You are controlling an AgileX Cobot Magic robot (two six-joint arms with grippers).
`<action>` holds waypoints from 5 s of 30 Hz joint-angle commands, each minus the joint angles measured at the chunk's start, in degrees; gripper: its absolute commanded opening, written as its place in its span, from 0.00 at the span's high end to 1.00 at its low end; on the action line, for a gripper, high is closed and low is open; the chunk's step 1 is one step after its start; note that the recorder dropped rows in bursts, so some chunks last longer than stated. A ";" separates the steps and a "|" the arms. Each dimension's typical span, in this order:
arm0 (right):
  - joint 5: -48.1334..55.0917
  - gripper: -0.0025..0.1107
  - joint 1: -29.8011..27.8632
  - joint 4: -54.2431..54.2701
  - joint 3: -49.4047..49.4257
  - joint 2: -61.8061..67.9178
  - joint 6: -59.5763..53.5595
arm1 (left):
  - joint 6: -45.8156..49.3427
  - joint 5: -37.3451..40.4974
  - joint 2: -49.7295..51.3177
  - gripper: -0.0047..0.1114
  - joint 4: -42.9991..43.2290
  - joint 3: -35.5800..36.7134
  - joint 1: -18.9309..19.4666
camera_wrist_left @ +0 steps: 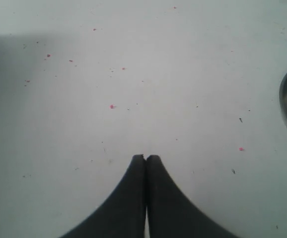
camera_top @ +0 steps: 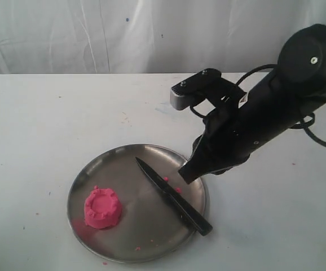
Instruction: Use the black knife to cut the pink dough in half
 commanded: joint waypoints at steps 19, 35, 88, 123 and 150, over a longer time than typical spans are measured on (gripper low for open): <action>-7.16 0.52 2.88 -3.45 0.20 15.29 -0.92 | 0.00 0.27 -0.28 0.96 -0.37 0.16 0.09; -8.73 0.52 2.88 -1.40 0.07 19.54 -0.92 | 0.00 0.27 -0.28 0.96 -0.37 0.16 0.09; 8.64 0.63 2.88 -8.21 -3.67 13.02 8.62 | 0.00 0.27 -0.28 0.96 -0.37 0.16 0.09; 21.70 0.67 -35.49 24.40 3.21 17.34 -13.39 | 0.00 0.27 -0.28 0.96 -0.37 0.16 0.09; 12.91 0.45 -23.68 27.40 6.77 17.34 -21.22 | 0.00 0.27 -0.28 0.96 -0.37 0.16 0.09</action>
